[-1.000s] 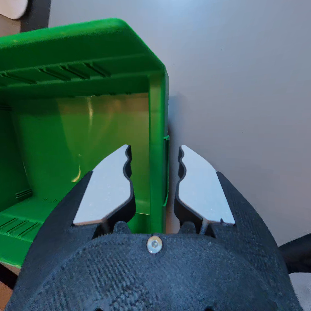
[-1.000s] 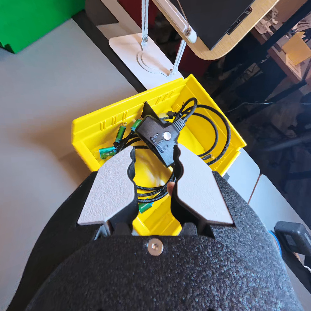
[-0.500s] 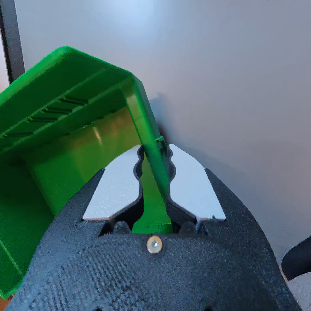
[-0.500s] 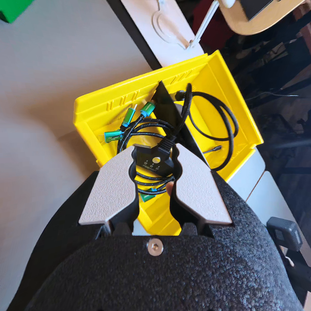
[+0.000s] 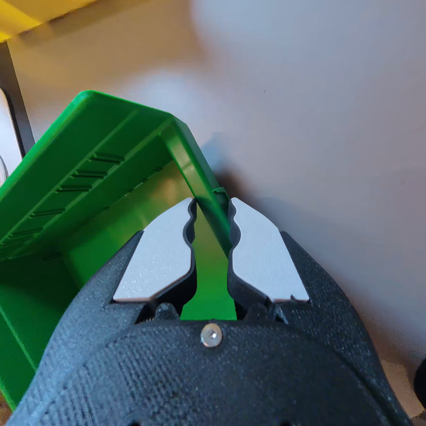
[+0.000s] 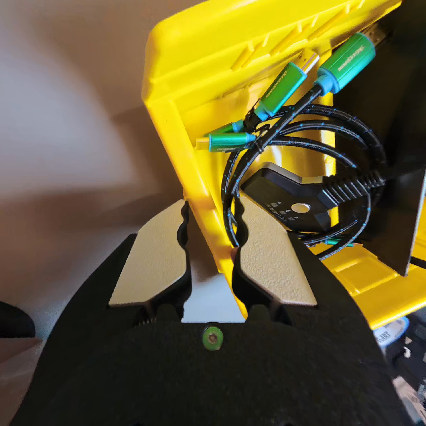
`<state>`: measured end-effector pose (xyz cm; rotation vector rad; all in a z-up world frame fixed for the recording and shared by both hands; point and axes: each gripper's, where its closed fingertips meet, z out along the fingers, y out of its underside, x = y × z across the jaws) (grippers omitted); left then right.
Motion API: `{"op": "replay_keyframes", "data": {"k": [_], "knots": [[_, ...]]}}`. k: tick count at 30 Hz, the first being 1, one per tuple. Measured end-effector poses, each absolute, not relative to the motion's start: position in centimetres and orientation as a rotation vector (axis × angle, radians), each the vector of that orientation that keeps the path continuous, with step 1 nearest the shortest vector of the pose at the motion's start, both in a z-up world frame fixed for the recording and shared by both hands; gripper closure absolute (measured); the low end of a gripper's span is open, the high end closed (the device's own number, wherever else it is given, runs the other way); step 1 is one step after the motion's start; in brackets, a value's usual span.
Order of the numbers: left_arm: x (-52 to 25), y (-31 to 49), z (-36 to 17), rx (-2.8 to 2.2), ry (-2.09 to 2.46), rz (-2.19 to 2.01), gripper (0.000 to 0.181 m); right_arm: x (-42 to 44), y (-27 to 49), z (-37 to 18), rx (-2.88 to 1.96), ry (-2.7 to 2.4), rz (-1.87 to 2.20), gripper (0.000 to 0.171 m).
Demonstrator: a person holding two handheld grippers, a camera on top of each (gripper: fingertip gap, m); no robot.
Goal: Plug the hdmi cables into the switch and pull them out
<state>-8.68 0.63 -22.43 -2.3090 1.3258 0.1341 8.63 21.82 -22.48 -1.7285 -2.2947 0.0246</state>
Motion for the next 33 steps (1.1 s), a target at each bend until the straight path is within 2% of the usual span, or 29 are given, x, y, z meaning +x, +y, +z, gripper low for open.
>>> {"op": "replay_keyframes", "data": {"k": [12,18,21,25,29,33], "knots": [[-6.1,0.2,-22.4,-2.193,1.493,0.085,0.155,5.0,18.4,-22.8,-1.477,-2.38,0.005,0.137],[-9.0,1.1,-21.9,-2.119,1.453,0.264,0.155,5.8,13.9,-22.7,-1.328,-2.448,-0.05,0.137],[-11.6,1.1,-20.4,-2.103,1.28,0.434,0.142,6.2,10.8,-22.1,-1.108,-2.354,-0.081,0.129],[-8.4,0.1,-16.1,-1.921,0.912,0.226,0.151,7.1,3.1,-16.6,-1.096,-2.068,0.442,0.129],[-3.3,-0.9,-14.7,-1.855,0.672,-0.059,0.147,11.0,8.2,-10.7,-1.259,-1.55,0.531,0.131],[0.6,1.0,-15.6,-1.851,0.518,-0.207,0.139,15.9,16.5,-12.7,-1.538,-1.23,0.421,0.12]]}}
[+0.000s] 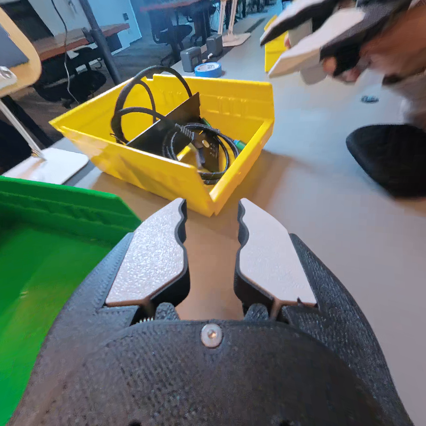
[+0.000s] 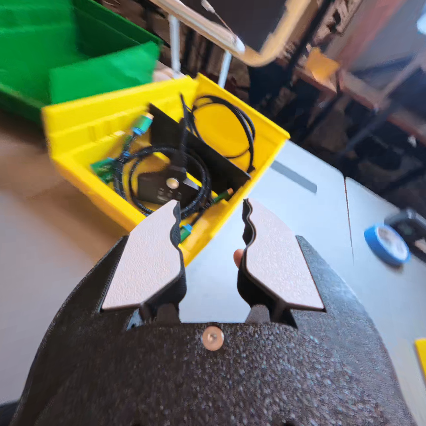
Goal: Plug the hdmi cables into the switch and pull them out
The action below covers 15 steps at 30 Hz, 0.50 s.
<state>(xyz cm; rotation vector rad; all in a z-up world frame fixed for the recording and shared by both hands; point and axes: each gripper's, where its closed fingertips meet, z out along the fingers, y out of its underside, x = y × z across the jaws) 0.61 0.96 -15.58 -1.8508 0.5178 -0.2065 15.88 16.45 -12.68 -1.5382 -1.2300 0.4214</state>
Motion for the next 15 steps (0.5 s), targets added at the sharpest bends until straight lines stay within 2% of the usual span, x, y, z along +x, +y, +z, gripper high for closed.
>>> {"op": "replay_keyframes", "data": {"k": [3,5,9,11,15], "knots": [[1.8,3.7,-16.6,-1.875,0.364,-0.255,0.12,15.8,18.2,-16.6,-1.689,-1.177,0.486,0.111],[2.0,5.5,-17.1,-1.879,0.308,-0.228,0.113,14.9,17.9,-17.7,-1.736,-1.17,0.572,0.114],[1.5,8.2,-18.0,-1.903,0.241,-0.183,0.132,14.0,19.5,-19.1,-1.762,-1.155,0.506,0.137],[1.0,8.9,-18.0,-1.898,0.248,-0.143,0.15,14.1,20.4,-19.0,-1.774,-1.144,0.452,0.142],[0.9,9.0,-17.7,-1.909,0.352,0.003,0.153,14.0,20.8,-17.6,-1.757,-1.129,0.415,0.15]]}}
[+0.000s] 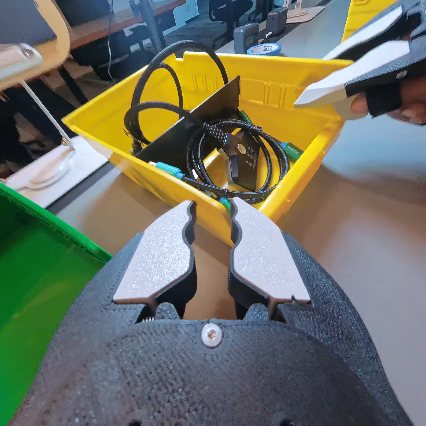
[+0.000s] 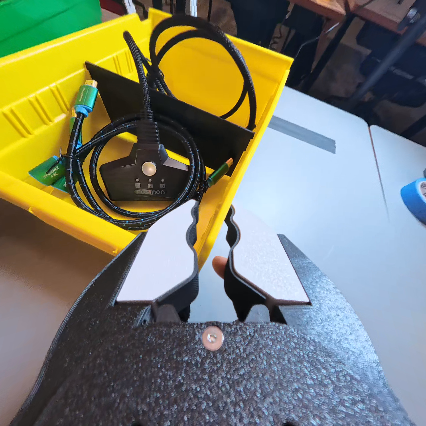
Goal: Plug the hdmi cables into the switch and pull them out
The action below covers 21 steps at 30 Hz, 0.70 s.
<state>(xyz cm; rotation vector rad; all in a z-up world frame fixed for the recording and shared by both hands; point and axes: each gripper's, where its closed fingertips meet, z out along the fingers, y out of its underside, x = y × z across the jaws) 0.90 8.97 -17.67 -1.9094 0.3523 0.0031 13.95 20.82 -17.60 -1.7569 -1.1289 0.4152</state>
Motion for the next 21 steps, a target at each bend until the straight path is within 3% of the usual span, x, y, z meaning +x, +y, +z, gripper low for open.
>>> {"op": "replay_keyframes", "data": {"k": [7,13,21], "knots": [[1.1,6.6,-10.7,-1.728,0.46,0.174,0.154,14.1,18.2,-10.1,-1.565,-1.045,0.462,0.151],[-2.0,-0.2,-3.4,-1.647,0.458,0.395,0.154,9.5,12.3,-1.7,-1.372,-1.103,0.69,0.152],[-10.9,-14.8,2.1,-1.548,0.192,0.724,0.16,-3.9,0.1,-0.9,-1.27,-1.335,1.076,0.146]]}}
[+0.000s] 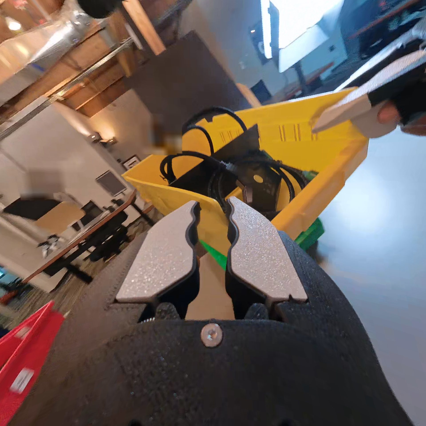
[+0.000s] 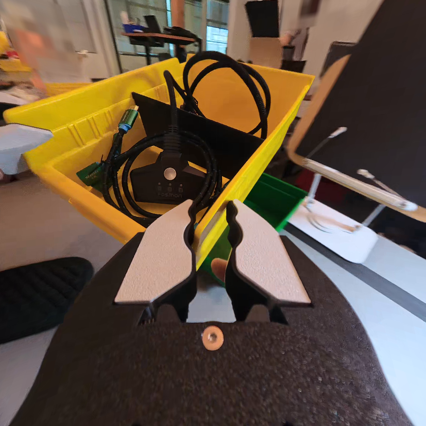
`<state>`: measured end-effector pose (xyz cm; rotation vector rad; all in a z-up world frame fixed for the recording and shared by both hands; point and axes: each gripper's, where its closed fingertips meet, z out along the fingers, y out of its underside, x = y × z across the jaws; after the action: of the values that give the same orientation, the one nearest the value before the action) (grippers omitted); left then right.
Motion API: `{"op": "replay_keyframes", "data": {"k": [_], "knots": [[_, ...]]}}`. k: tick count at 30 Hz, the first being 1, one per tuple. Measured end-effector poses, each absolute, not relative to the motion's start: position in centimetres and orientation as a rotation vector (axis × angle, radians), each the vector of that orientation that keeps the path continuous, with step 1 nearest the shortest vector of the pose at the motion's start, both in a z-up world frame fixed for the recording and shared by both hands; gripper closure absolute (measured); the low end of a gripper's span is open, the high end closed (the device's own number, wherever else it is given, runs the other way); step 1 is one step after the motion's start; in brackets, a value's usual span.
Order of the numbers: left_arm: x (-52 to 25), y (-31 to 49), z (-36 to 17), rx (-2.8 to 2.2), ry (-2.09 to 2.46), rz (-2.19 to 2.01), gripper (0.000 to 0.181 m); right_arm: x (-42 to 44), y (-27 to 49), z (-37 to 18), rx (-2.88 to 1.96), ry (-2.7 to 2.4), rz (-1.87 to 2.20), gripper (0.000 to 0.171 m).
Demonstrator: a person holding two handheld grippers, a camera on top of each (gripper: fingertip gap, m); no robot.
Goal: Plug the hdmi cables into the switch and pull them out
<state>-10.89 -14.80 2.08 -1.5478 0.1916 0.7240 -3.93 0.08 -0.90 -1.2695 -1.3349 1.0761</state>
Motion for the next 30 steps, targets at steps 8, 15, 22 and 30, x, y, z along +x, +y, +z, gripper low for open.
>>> {"op": "replay_keyframes", "data": {"k": [8,15,22,30], "knots": [[-17.9,-26.6,-1.1,-1.704,0.005,0.925,0.16,-13.9,-10.9,-5.7,-1.286,-1.575,1.323,0.144],[-22.7,-27.5,-7.9,-1.882,-0.094,0.854,0.16,-18.1,-11.6,-12.7,-1.434,-1.634,1.313,0.145],[-27.4,-24.5,-16.6,-1.99,-0.268,0.662,0.161,-18.5,-9.6,-18.2,-1.376,-1.803,0.986,0.123],[-25.2,-21.0,-11.5,-1.844,-0.036,0.748,0.132,-14.0,-3.5,-17.0,-1.208,-1.929,0.716,0.114]]}}
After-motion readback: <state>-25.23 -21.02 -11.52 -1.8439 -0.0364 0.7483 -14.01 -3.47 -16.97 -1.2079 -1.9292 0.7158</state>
